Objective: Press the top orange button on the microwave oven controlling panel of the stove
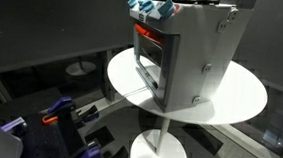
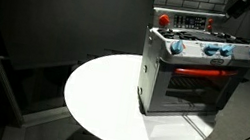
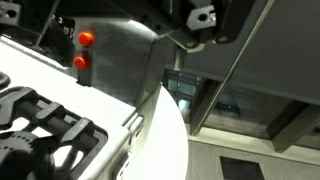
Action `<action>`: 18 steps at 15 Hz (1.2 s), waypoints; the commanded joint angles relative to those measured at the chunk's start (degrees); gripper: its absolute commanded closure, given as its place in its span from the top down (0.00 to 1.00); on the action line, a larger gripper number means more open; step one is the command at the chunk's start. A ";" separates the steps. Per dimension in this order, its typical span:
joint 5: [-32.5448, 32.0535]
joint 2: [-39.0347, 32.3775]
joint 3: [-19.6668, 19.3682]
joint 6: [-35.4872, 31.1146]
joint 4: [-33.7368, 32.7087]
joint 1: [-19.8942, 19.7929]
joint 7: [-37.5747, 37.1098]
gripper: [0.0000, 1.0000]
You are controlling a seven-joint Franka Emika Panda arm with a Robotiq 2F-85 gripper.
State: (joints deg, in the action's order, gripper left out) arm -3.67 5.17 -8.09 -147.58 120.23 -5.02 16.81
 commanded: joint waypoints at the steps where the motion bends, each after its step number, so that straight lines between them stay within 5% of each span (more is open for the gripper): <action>1: 0.09 5.71 0.03 8.84 1.75 -0.80 -1.51 1.00; 12: 1.95 18.38 -0.93 42.85 1.97 -1.43 -6.37 1.00; 18: 4.35 21.25 -1.60 50.50 1.68 -1.71 -9.37 1.00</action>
State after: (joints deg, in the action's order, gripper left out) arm -0.70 24.95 -9.34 -99.32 121.58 -6.26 9.20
